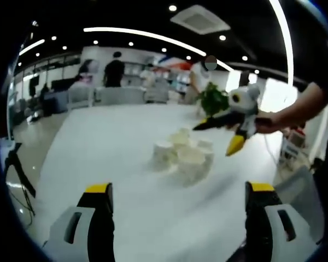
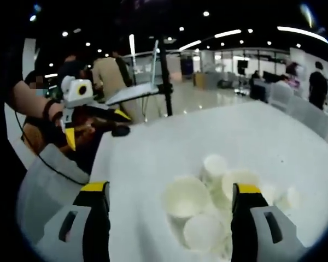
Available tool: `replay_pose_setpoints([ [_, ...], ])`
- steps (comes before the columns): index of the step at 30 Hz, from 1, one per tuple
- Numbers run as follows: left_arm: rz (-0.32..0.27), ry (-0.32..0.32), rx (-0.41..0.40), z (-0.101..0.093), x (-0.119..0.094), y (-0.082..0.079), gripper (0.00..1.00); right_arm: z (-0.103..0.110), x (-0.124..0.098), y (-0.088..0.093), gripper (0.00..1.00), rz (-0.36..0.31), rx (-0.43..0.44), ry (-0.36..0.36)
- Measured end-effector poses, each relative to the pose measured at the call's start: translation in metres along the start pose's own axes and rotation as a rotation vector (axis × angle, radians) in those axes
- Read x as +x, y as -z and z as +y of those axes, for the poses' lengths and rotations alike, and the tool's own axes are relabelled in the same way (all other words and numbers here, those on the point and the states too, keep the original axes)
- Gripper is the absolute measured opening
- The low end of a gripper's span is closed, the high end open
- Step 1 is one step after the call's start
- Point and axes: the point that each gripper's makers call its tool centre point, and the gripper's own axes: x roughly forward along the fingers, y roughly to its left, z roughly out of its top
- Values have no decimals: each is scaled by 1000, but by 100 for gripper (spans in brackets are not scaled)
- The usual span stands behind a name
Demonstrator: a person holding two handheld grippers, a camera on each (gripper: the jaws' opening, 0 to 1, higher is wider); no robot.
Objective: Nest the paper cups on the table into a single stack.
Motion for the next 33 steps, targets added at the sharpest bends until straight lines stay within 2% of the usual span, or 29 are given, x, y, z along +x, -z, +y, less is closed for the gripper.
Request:
replay_pose_setpoints([
  [7, -21, -5, -1, -1, -2, -5, 100, 0, 6, 10, 86, 29, 14, -19],
  [17, -10, -12, -16, 4, 0, 0, 100, -1, 18, 18, 80, 54, 8, -52],
  [23, -40, 5, -34, 1, 0, -1, 100, -3, 23, 23, 78, 76, -4, -62],
  [26, -18, -2, -29, 3, 1, 3, 100, -3, 25, 26, 76, 90, -11, -72],
  [33, -17, -2, -29, 3, 2, 2, 100, -5, 33, 29, 74, 97, -10, -86],
])
